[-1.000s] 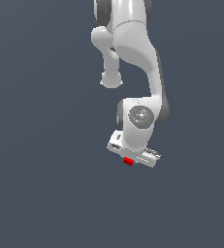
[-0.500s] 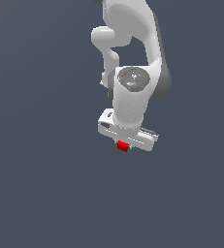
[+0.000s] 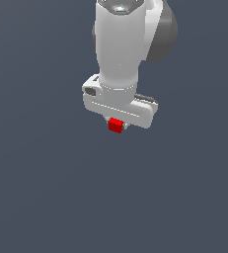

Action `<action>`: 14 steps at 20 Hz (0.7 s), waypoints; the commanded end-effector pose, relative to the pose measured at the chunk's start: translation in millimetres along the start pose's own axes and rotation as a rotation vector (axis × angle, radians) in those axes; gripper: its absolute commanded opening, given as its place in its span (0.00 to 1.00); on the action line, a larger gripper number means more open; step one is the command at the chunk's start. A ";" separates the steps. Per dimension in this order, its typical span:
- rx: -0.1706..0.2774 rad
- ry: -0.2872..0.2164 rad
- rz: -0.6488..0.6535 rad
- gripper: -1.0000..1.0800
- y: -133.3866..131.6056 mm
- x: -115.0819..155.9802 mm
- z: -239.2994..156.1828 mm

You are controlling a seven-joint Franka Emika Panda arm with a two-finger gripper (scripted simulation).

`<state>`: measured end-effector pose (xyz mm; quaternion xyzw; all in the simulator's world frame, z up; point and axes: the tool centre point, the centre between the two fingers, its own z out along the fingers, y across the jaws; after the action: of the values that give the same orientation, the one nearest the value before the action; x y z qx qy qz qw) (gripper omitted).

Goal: Pick up the red cube and move it to a goal position.

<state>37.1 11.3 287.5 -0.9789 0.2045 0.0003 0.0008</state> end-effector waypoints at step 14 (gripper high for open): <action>-0.001 0.001 -0.001 0.00 55.0 -2.1 -161.4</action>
<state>15.2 -35.0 436.2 -0.9788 0.2046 -0.0005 0.0005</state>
